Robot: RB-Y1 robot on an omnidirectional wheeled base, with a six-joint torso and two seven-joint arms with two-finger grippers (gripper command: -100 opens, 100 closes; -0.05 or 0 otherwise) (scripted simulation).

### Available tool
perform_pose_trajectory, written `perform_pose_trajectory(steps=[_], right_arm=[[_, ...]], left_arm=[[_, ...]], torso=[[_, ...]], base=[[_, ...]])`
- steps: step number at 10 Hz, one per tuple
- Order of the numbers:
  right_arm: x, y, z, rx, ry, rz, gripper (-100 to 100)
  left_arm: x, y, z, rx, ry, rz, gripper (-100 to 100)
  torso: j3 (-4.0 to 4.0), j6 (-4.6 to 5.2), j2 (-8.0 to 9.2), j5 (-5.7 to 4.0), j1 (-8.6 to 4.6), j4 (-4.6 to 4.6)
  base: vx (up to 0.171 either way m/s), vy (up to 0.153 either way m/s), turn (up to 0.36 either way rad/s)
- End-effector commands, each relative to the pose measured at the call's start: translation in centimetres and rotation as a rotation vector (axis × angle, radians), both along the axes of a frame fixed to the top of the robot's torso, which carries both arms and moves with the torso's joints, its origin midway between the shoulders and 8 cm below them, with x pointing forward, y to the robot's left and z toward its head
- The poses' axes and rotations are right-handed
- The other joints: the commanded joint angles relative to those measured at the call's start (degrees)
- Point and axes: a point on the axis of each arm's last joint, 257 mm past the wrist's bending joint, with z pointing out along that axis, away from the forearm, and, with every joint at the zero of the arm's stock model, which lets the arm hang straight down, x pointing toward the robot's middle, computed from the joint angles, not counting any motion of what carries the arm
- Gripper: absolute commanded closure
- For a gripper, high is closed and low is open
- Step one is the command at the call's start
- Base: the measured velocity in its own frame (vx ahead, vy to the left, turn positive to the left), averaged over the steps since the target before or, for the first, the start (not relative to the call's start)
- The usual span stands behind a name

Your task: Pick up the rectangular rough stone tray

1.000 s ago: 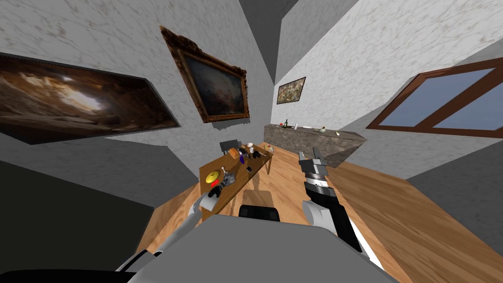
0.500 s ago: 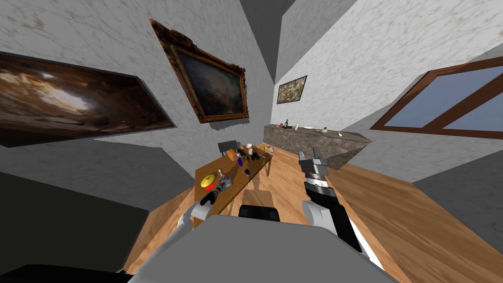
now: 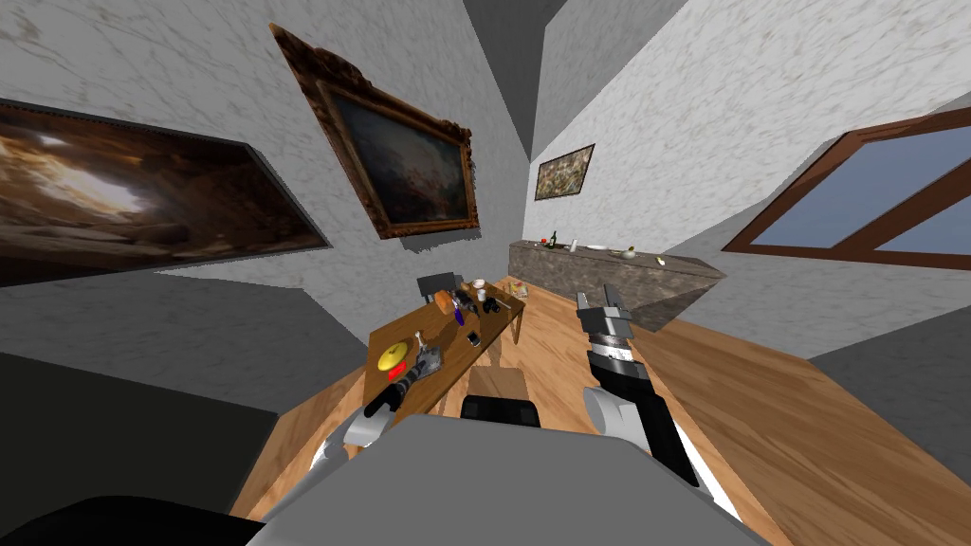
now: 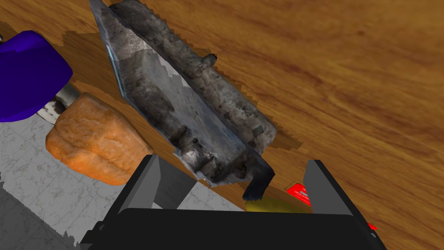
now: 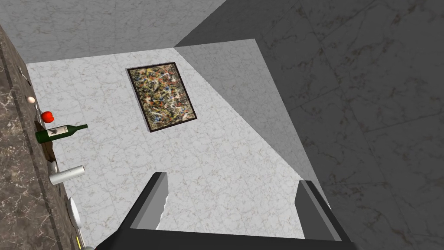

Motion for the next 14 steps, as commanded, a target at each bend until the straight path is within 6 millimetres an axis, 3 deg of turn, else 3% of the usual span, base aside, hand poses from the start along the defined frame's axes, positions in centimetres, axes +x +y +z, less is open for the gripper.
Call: perform_pose_trajectory(steps=[1, 2, 4, 5, 9, 10, 11, 14], right_arm=[[0.0, 0.0, 0.0, 0.000, 0.000, 0.000, 0], [0.0, 0.0, 0.0, 0.000, 0.000, 0.000, 0], [0.0, 0.0, 0.0, 0.000, 0.000, 0.000, 0], [0.0, 0.0, 0.0, 0.000, 0.000, 0.000, 0], [0.0, 0.0, 0.0, 0.000, 0.000, 0.000, 0], [0.0, 0.0, 0.0, 0.000, 0.000, 0.000, 0], [0.0, 0.0, 0.0, 0.000, 0.000, 0.000, 0], [0.0, 0.0, 0.0, 0.000, 0.000, 0.000, 0]], left_arm=[[-0.6, 0.3, 0.4, -0.004, -0.008, 0.006, -100], [-2.2, 1.4, 0.7, 0.019, -0.008, -0.004, -100], [-2.0, 1.3, 0.5, 0.008, -0.010, 0.005, -100], [-2.0, 1.3, 0.6, 0.008, -0.011, 0.005, 100], [-1.9, 1.3, 0.6, 0.009, -0.013, 0.004, 100], [-1.9, 1.3, 0.6, 0.009, -0.013, 0.003, 0], [-0.6, 0.3, 0.4, -0.004, -0.008, 0.006, 100], [2.6, -1.8, 0.1, -0.038, -0.005, 0.020, 100]], torso=[[0.00, 0.00, 0.00, 0.00, 0.00, 0.00], [0.02, 0.02, 0.05, 0.00, 0.01, 0.01], [0.01, 0.02, 0.02, 0.00, 0.01, 0.01], [0.09, 0.02, 0.18, 0.02, 0.10, 0.03], [0.18, 0.00, 0.34, 0.04, 0.18, 0.06], [0.19, 0.00, 0.35, 0.04, 0.19, 0.06], [0.19, 0.00, 0.36, 0.04, 0.19, 0.06], [0.48, -0.07, 0.88, 0.09, 0.46, 0.15]], base=[[0.082, -0.047, 0.014], [0.102, -0.059, 0.002], [0.064, -0.031, 0.010], [0.006, -0.003, 0.004], [0.001, -0.001, -0.004], [0.000, 0.000, 0.000], [-0.085, 0.048, -0.006], [-0.145, 0.075, -0.017]])
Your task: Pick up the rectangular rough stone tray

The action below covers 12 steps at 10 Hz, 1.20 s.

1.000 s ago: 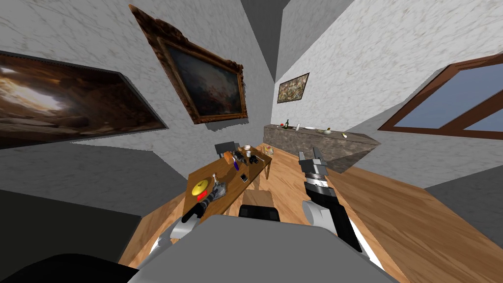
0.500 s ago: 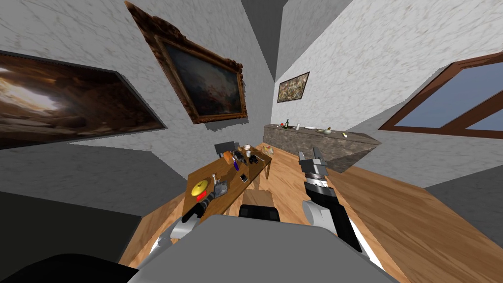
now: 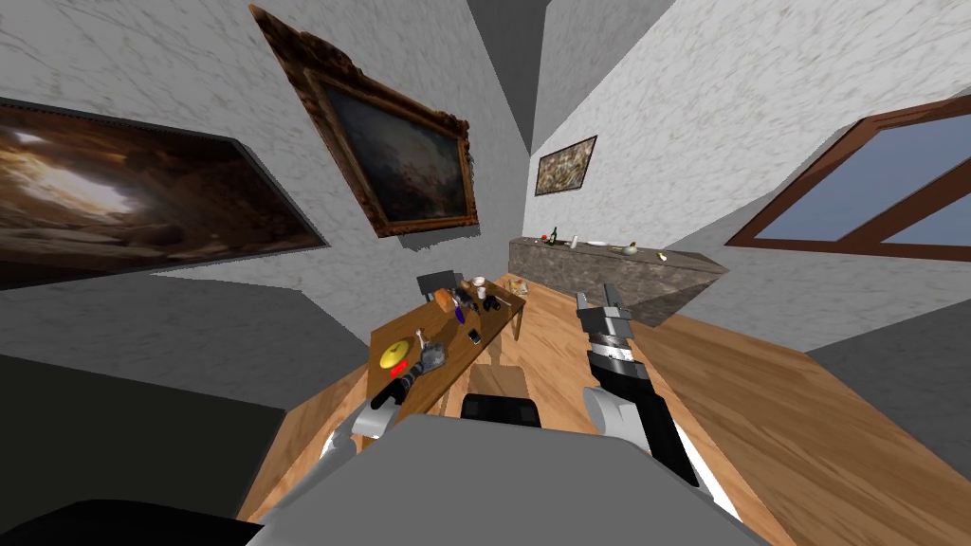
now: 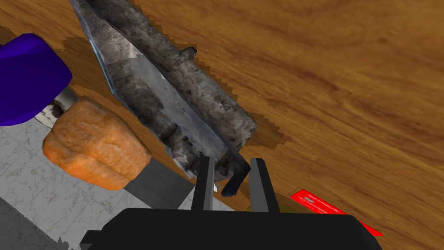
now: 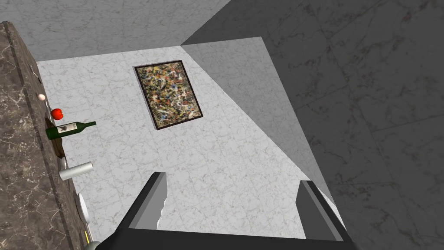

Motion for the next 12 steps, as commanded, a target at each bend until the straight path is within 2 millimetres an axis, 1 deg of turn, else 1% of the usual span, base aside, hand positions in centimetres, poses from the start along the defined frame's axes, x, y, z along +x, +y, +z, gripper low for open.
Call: perform_pose_trajectory(steps=[1, 2, 3, 4, 5, 6, 7, 8, 9, 10, 11, 12], right_arm=[[0.0, 0.0, 0.0, 0.000, 0.000, 0.000, 0], [0.0, 0.0, 0.0, 0.000, 0.000, 0.000, 0], [0.0, 0.0, 0.0, 0.000, 0.000, 0.000, 0], [0.0, 0.0, 0.0, 0.000, 0.000, 0.000, 0], [0.0, 0.0, 0.0, 0.000, 0.000, 0.000, 0], [0.0, 0.0, 0.0, 0.000, 0.000, 0.000, 0], [0.0, 0.0, 0.0, 0.000, 0.000, 0.000, 0], [0.0, 0.0, 0.0, 0.000, 0.000, 0.000, 0], [0.0, 0.0, 0.0, 0.000, 0.000, 0.000, 0], [0.0, 0.0, 0.0, 0.000, 0.000, 0.000, 0], [0.0, 0.0, 0.0, 0.000, 0.000, 0.000, 0], [0.0, 0.0, 0.0, 0.000, 0.000, 0.000, 0]], left_arm=[[1.0, -0.8, -0.2, 0.005, 0.005, -0.005, 100], [2.6, -1.9, -0.2, -0.019, 0.004, 0.011, 100], [2.6, -1.8, -0.2, 0.003, 0.007, -0.006, 100], [4.2, -2.9, -0.1, -0.016, 0.007, 0.008, 100], [4.2, -2.7, -0.1, 0.006, 0.009, -0.007, 100], [5.8, -3.8, 0.1, -0.012, 0.008, 0.008, 100], [5.9, -3.7, 0.1, 0.007, 0.009, -0.004, 100], [7.4, -4.7, 0.3, -0.006, 0.008, 0.010, 100], [7.5, -4.6, 0.4, 0.010, 0.008, 0.000, 100], [9.1, -5.7, 0.8, -0.001, 0.005, 0.015, 100], [9.1, -5.6, 0.8, 0.015, 0.006, 0.005, 100], [10.6, -6.6, 1.2, 0.003, 0.002, 0.023, 100]], torso=[[0.00, 0.00, 0.00, 0.00, 0.00, 0.00], [-0.05, 0.01, -0.10, 0.00, -0.06, -0.01], [-0.03, 0.05, -0.06, 0.01, -0.08, 0.01], [-0.06, 0.01, -0.11, 0.02, -0.13, -0.03], [-0.06, 0.05, -0.12, 0.01, -0.11, -0.01], [-0.10, 0.00, -0.17, 0.01, -0.10, -0.04], [-0.09, 0.04, -0.18, 0.01, -0.10, -0.03], [-0.09, -0.02, -0.15, -0.01, -0.11, -0.04], [-0.04, 0.01, -0.03, 0.05, -0.08, -0.05], [-0.05, -0.01, -0.08, 0.03, -0.08, -0.04], [-0.04, 0.01, -0.07, 0.03, -0.06, -0.03], [-0.07, -0.01, -0.11, 0.02, -0.10, -0.04]], base=[[-0.088, 0.052, -0.004], [-0.117, 0.052, -0.005], [-0.091, 0.041, -0.023], [-0.098, 0.049, 0.002], [-0.077, 0.046, -0.020], [-0.081, 0.049, 0.000], [-0.084, 0.042, -0.019], [-0.129, 0.050, 0.001], [-0.099, 0.048, -0.013], [-0.098, 0.058, -0.006], [-0.081, 0.044, -0.014], [-0.109, 0.047, 0.000]])
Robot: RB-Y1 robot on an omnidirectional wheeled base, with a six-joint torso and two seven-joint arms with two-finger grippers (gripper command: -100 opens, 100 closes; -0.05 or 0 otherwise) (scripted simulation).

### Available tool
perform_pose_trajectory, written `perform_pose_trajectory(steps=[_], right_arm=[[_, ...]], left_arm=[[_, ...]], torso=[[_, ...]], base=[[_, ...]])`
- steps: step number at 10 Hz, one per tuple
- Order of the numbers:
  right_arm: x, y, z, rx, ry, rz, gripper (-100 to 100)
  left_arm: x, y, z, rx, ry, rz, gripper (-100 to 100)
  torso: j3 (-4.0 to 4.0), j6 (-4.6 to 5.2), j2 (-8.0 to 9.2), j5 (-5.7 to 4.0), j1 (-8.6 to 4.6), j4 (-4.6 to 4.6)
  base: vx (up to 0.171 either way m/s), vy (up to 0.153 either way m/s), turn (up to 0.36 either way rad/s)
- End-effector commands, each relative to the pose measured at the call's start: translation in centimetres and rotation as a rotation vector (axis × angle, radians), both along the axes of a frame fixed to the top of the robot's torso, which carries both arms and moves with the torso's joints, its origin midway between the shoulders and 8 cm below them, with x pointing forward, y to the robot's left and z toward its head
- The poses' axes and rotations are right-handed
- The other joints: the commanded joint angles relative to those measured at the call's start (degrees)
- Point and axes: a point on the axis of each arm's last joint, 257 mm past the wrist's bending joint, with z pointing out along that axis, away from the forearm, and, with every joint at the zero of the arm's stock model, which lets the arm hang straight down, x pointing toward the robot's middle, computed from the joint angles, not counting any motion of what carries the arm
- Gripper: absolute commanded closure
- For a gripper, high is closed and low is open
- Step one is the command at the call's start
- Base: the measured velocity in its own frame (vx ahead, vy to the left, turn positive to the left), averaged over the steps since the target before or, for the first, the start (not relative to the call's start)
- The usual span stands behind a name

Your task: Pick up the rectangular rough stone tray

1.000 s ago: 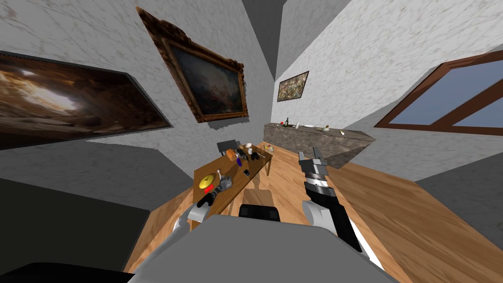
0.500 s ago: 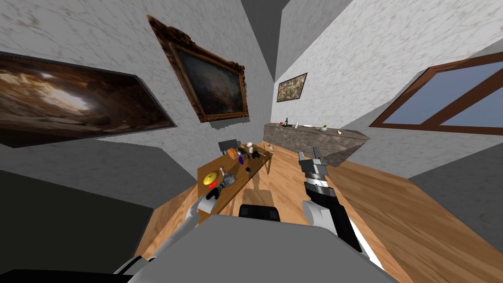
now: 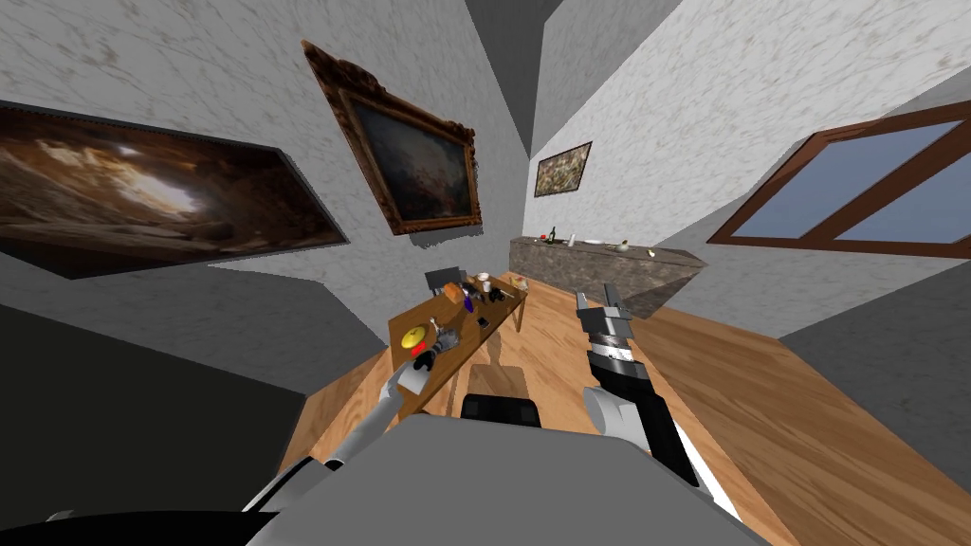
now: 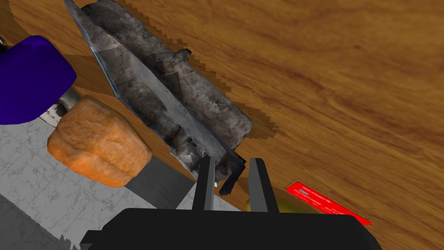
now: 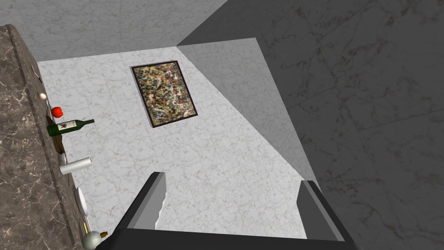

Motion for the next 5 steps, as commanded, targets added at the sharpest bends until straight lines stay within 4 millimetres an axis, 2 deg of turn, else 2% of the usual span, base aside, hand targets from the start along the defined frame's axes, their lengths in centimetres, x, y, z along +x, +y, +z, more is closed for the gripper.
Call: perform_pose_trajectory(steps=[1, 2, 4, 5], right_arm=[[0.0, 0.0, 0.0, 0.000, 0.000, 0.000, 0], [0.0, 0.0, 0.0, 0.000, 0.000, 0.000, 0], [0.0, 0.0, 0.0, 0.000, 0.000, 0.000, 0], [0.0, 0.0, 0.0, 0.000, 0.000, 0.000, 0]], left_arm=[[0.8, -0.3, 0.4, 0.013, -0.002, -0.001, 100], [2.4, -1.4, 0.9, 0.004, -0.008, 0.016, 100], [2.2, -1.4, 1.0, 0.014, -0.008, 0.008, 100], [2.2, -1.3, 1.0, 0.015, -0.008, 0.010, 0]], torso=[[0.00, 0.00, 0.00, 0.00, 0.00, 0.00], [0.00, -0.04, -0.02, -0.02, 0.00, 0.00], [0.00, -0.05, -0.01, -0.04, 0.00, 0.01], [-0.06, -0.05, -0.15, -0.05, -0.09, -0.02]], base=[[-0.089, 0.047, -0.019], [-0.092, 0.064, -0.003], [-0.058, 0.035, -0.012], [-0.007, 0.004, 0.003]])
